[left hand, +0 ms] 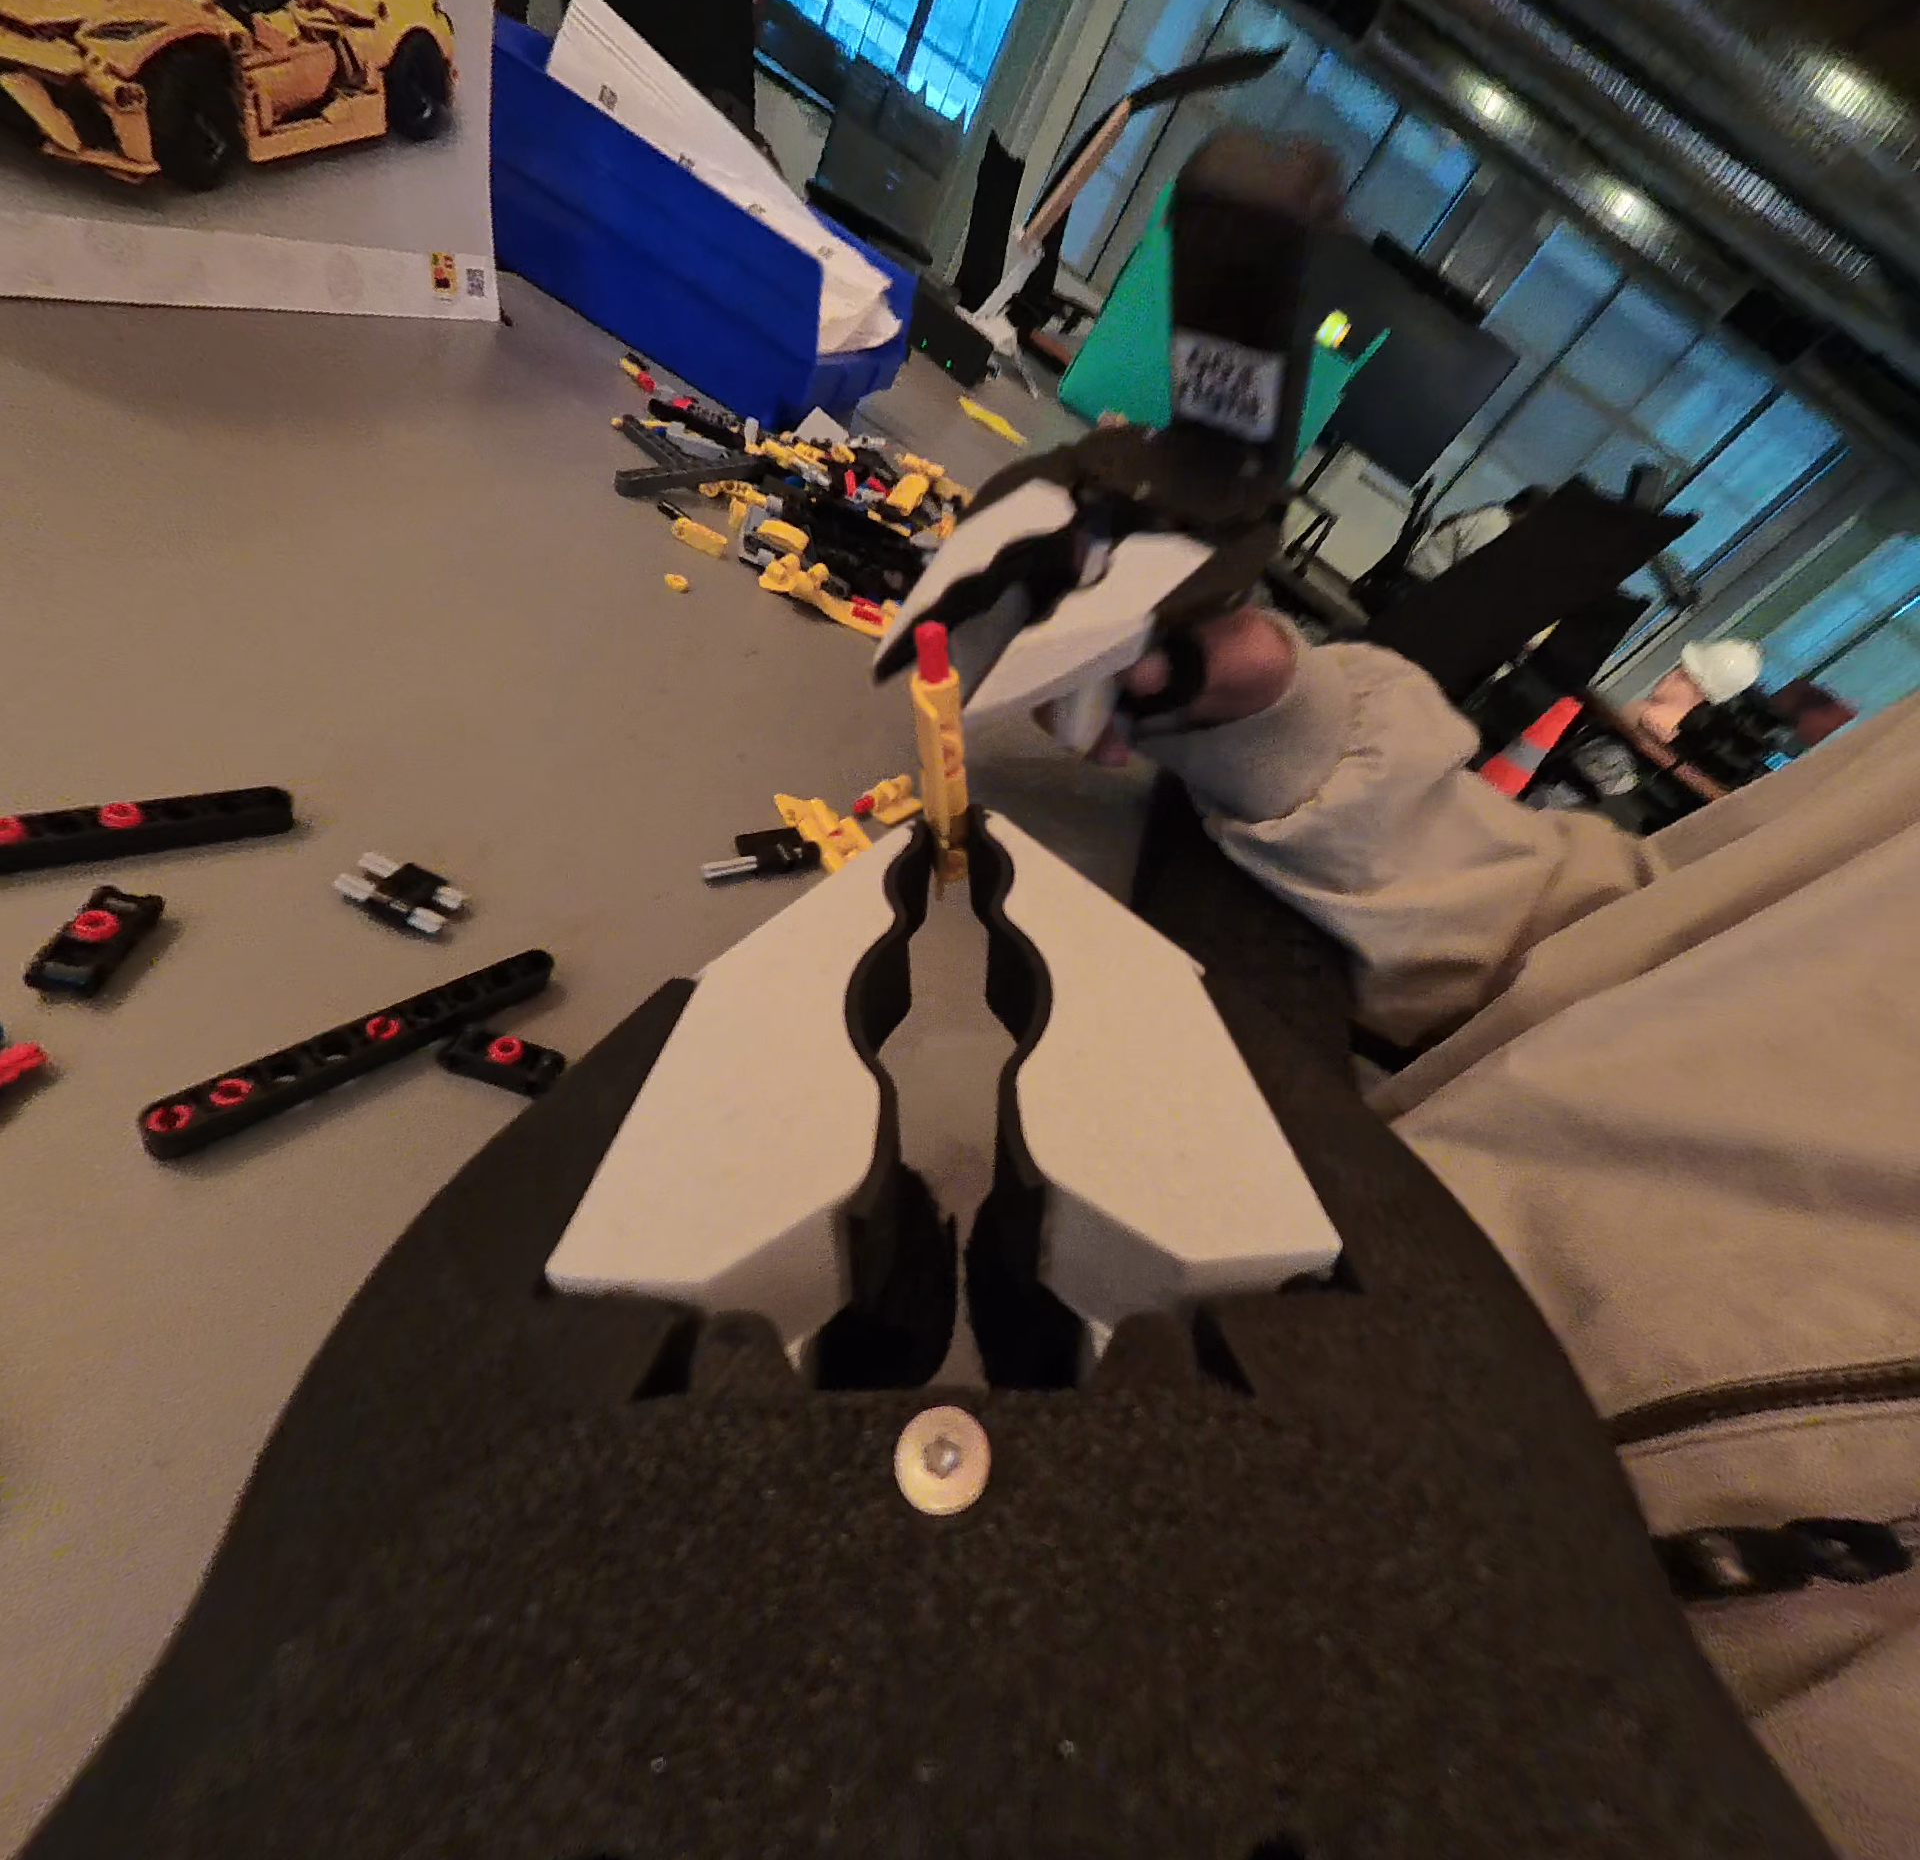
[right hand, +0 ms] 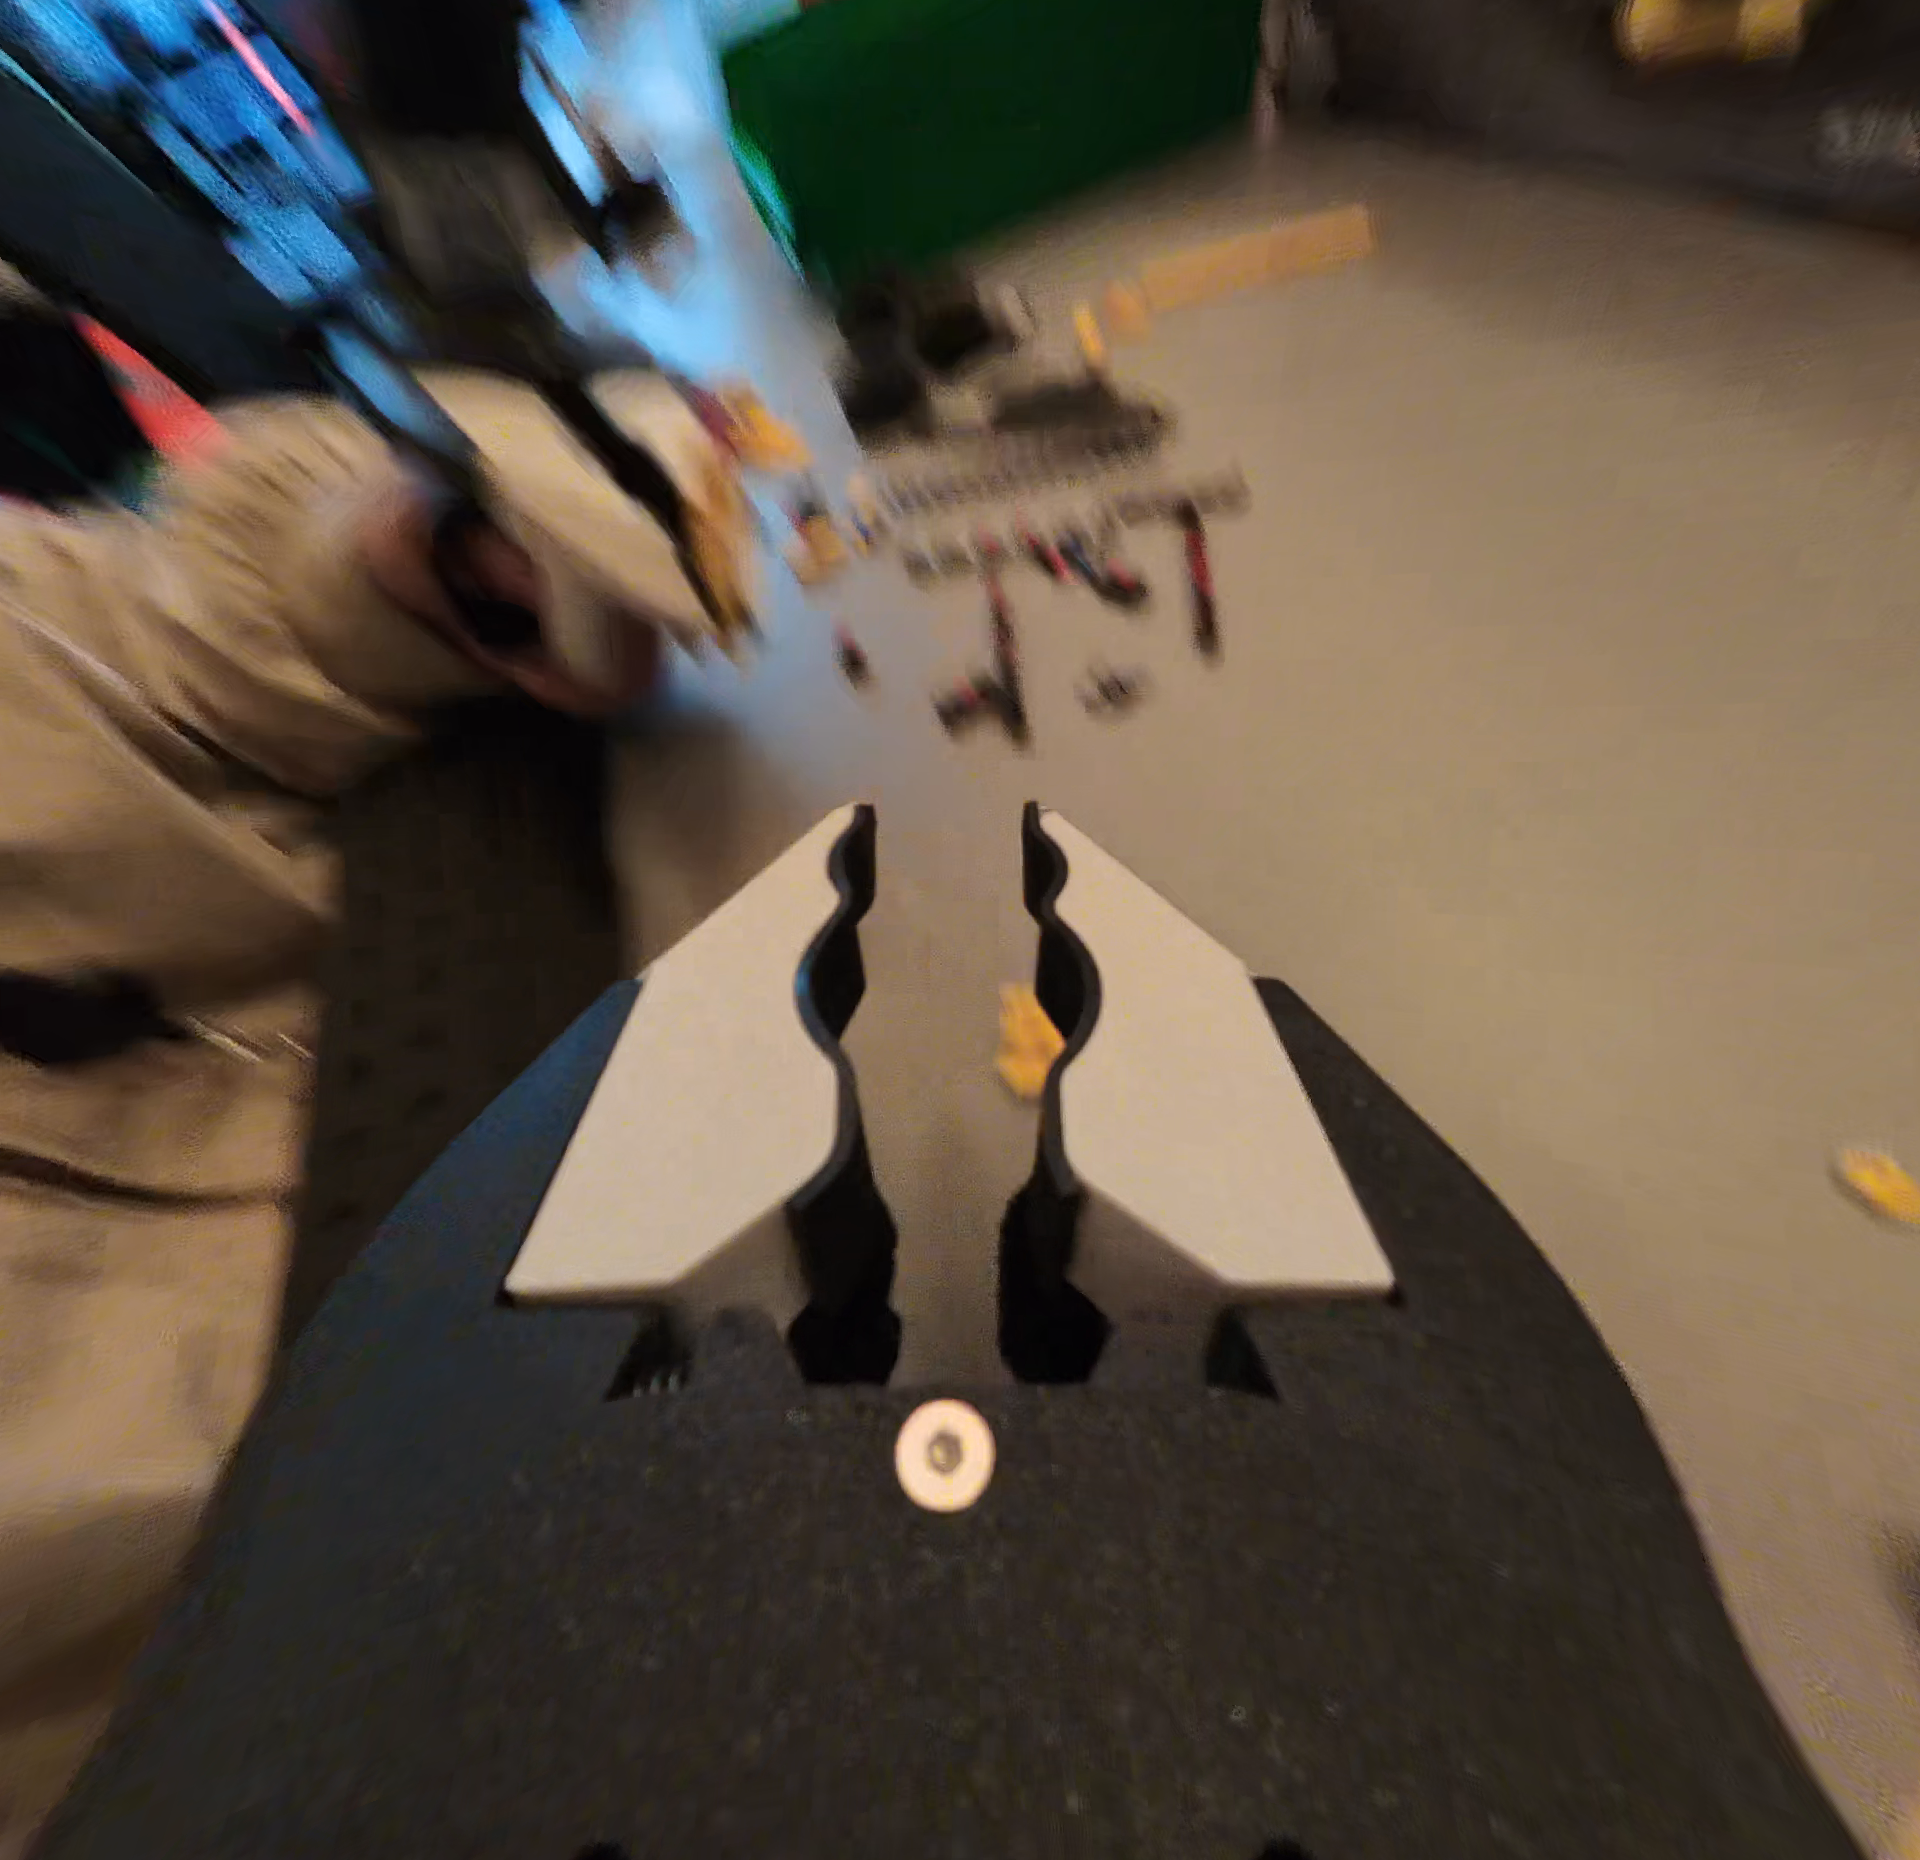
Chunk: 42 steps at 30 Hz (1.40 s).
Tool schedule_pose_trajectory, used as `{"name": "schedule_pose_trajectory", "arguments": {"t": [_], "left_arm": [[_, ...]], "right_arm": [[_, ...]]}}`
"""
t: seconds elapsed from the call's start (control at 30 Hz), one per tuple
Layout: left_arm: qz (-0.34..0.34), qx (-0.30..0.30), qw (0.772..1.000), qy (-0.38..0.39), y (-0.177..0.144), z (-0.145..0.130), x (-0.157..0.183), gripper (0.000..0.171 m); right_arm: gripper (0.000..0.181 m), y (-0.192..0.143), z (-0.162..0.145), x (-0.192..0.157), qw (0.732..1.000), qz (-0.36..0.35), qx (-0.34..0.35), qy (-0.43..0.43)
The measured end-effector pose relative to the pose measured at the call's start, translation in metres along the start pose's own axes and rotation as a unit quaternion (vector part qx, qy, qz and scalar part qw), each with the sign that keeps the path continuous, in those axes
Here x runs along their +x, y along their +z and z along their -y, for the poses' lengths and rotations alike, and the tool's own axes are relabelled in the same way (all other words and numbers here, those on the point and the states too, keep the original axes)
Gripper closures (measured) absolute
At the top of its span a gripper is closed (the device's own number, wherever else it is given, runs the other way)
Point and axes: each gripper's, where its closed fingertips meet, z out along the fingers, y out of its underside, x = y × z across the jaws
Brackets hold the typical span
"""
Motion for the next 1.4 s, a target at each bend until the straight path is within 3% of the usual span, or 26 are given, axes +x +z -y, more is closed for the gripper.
{"name": "schedule_pose_trajectory", "arguments": {"t": [0.1,0.2,0.37,0.53,0.63,0.73,1.0,1.1,1.2,1.23,1.27,1.3,1.4], "left_arm": [[0.004,-0.026,0.999,0.030,0.006,-0.008,0.004,0.165],[0.001,-0.031,0.999,0.038,0.007,-0.010,0.007,0.165],[-0.009,-0.034,0.998,0.046,0.008,-0.011,0.012,0.165],[0.010,-0.032,0.997,0.069,0.011,-0.010,0.011,0.164],[0.018,-0.005,0.998,0.066,0.010,0.000,0.011,0.146],[0.019,0.017,0.997,0.074,0.010,0.007,0.016,0.163],[0.047,-0.001,0.995,0.083,0.010,0.001,0.008,0.164],[0.048,0.021,0.997,0.064,0.008,0.005,0.004,0.164],[0.039,0.026,0.998,0.048,0.007,0.007,0.003,0.164],[0.038,-0.009,0.998,0.054,0.009,-0.005,0.004,0.166],[0.041,-0.039,0.996,0.075,0.013,-0.014,0.006,0.165],[0.044,-0.024,0.994,0.094,0.013,-0.009,0.010,0.165],[0.036,0.020,0.998,0.037,0.004,0.003,0.002,0.165]], "right_arm": [[0.154,0.020,0.046,-0.045,0.984,0.104,0.124,0.069],[0.158,0.043,0.045,-0.058,0.976,0.140,0.131,0.106],[0.176,0.046,0.045,-0.058,0.983,0.116,0.122,0.077],[0.176,0.044,0.041,-0.055,0.983,0.112,0.114,0.090],[0.177,0.041,0.045,-0.056,0.976,0.127,0.133,0.114],[0.176,0.042,0.048,-0.059,0.975,0.128,0.144,0.112],[0.176,0.047,0.041,-0.055,0.976,0.118,0.124,0.135],[0.180,0.042,0.045,-0.043,0.962,0.117,0.153,0.193],[0.180,0.042,0.050,-0.041,0.962,0.104,0.170,0.186],[0.178,0.029,0.066,-0.034,0.944,0.101,0.237,0.204],[0.180,-0.009,0.088,-0.006,0.894,0.095,0.358,0.254],[0.180,-0.031,0.089,0.019,0.873,0.094,0.383,0.287],[0.180,-0.064,0.083,0.050,0.889,0.040,0.373,0.264]]}}
